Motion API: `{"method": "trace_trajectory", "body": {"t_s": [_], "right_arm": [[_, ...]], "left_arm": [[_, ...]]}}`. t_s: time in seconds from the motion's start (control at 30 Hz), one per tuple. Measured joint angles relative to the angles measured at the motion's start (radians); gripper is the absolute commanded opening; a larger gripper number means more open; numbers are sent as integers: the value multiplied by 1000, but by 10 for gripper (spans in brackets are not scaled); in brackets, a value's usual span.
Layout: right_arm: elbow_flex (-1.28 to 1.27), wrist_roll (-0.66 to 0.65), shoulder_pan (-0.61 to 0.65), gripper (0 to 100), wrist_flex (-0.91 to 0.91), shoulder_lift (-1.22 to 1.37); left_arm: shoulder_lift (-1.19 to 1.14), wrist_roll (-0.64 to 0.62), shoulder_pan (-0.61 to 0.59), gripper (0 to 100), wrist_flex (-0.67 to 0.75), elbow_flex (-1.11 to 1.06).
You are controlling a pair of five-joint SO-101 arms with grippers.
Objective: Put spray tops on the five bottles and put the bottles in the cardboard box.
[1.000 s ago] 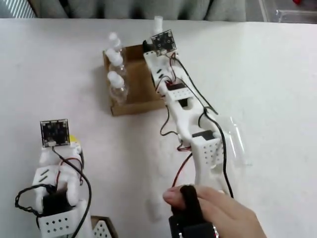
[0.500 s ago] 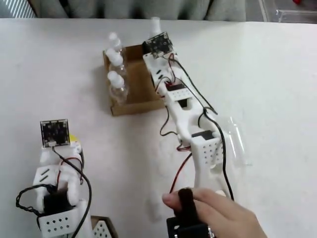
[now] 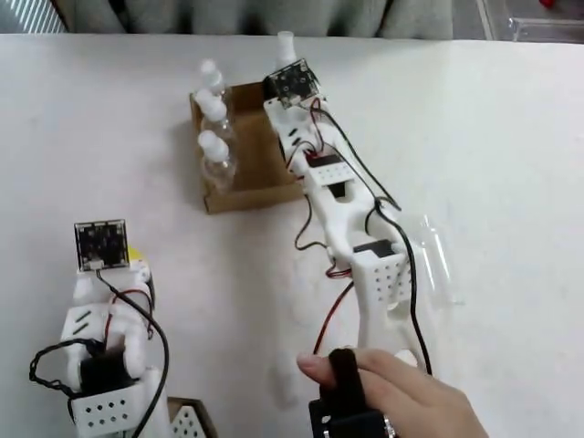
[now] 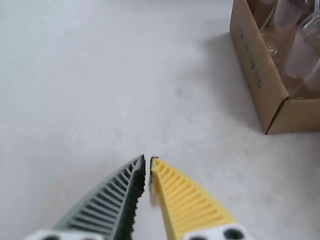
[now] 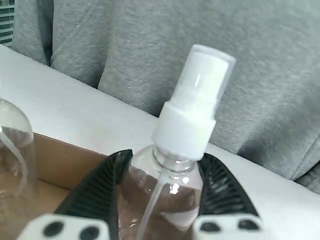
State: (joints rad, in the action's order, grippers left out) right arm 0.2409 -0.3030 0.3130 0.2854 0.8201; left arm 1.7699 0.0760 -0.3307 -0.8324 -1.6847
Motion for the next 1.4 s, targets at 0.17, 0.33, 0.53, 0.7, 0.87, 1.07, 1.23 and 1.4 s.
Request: {"method": "trace_trajectory", "body": {"t_s": [0.17,0.33,0.53,0.7,0.87,1.07,1.23,1.4], "right_arm": [[2,2,-2,44,-43,-2],[2,2,0,154,-52,-3],[2,2,0,174,-55,-3],[2,2,0,222,-55,-3],[2,2,0,249,-55,-2],[-32,2,2,249,-57,-2],[-38,-8,2,248,-57,-2],[-38,-71,2,250,-57,-2]], "left_arm": [[0,0,0,27,0,0],[0,0,0,27,0,0],[0,0,0,27,0,0],[0,0,0,27,0,0],[0,0,0,27,0,0],[0,2,0,27,0,0],[0,2,0,27,0,0],[0,2,0,27,0,0]]}}
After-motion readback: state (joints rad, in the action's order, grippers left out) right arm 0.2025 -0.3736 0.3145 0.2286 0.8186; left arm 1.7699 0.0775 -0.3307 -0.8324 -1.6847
